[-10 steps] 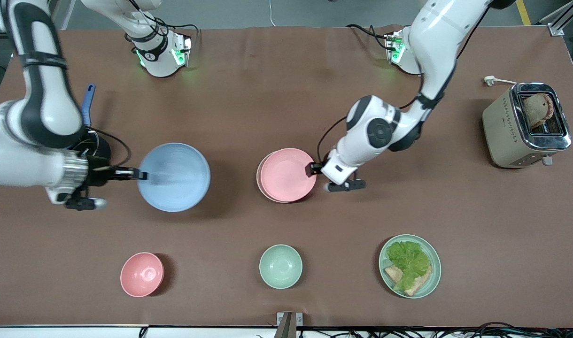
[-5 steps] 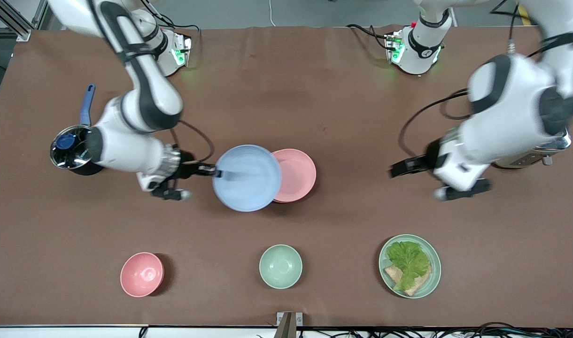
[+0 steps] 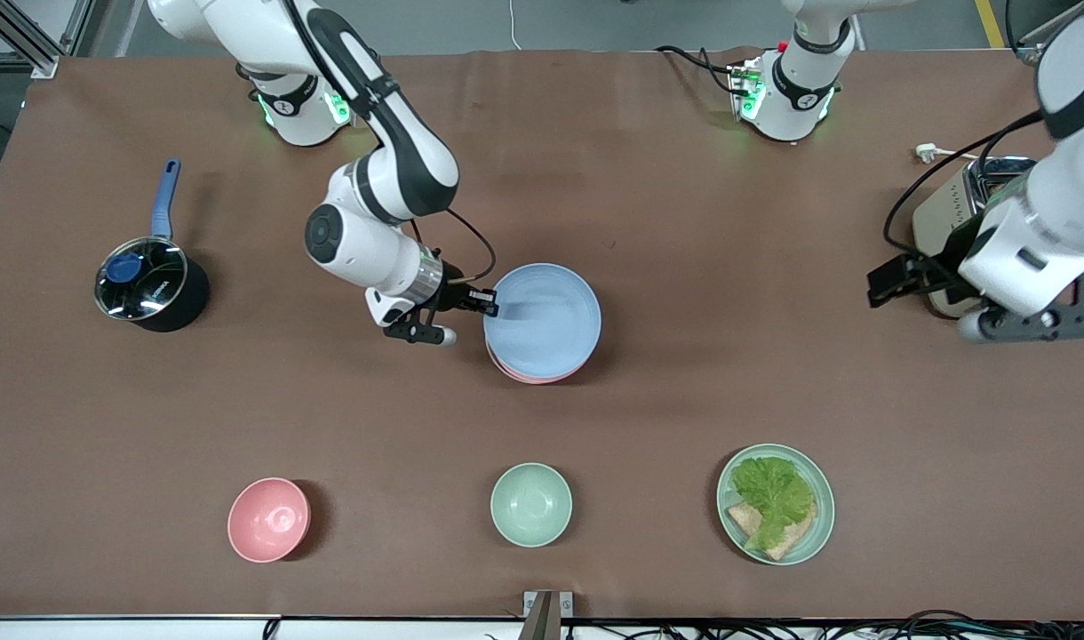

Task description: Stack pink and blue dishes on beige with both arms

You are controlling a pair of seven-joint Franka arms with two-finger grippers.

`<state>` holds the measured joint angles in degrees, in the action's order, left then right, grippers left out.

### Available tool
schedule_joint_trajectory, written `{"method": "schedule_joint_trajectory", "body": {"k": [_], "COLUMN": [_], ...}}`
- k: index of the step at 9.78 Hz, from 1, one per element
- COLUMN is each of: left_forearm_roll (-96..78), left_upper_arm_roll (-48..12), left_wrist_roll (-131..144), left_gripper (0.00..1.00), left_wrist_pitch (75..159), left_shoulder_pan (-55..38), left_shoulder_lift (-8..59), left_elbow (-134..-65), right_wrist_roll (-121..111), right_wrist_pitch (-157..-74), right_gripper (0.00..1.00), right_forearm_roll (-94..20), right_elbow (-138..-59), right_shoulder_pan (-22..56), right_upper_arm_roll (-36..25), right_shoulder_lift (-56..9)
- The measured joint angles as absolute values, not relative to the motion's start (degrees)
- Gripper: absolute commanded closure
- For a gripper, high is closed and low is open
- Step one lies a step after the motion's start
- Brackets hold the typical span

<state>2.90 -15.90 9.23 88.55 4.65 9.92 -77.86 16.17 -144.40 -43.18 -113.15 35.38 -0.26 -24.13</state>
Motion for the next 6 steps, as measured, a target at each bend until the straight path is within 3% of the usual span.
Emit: {"method": "schedule_joint_trajectory", "body": {"k": [2, 4, 5, 6], "left_forearm_roll": [2.63, 1.2, 0.69, 0.55], "left_upper_arm_roll": [-6.82, -3.29, -3.22, -3.18], "left_wrist_roll": [2.17, 1.1, 1.1, 1.1], "left_gripper": [0.0, 0.0, 0.0, 0.0], "left_wrist_pitch": [84.23, 82.9, 82.89, 82.85], "left_shoulder_pan": [-1.2, -3.26, -3.26, -3.24], "left_shoulder_lift": [4.58, 0.01, -1.69, -2.83], "left_elbow": [-78.37, -81.53, -83.33, -84.52], "right_wrist_roll": [16.16, 16.16, 16.17, 16.17], "right_wrist_pitch": [-147.31, -148.4, -148.65, -148.9], "right_gripper": [0.98, 0.97, 0.91, 0.67], "right_forearm_roll": [-43.21, -43.27, -43.28, -43.28], "right_elbow": [-114.02, -114.04, -114.08, -114.1], "right_shoulder_pan": [36.44, 37.43, 37.61, 37.67], "right_upper_arm_roll": [-0.31, -0.33, -0.34, -0.36], "right_shoulder_lift": [-25.59, -26.6, -26.75, -26.97]}}
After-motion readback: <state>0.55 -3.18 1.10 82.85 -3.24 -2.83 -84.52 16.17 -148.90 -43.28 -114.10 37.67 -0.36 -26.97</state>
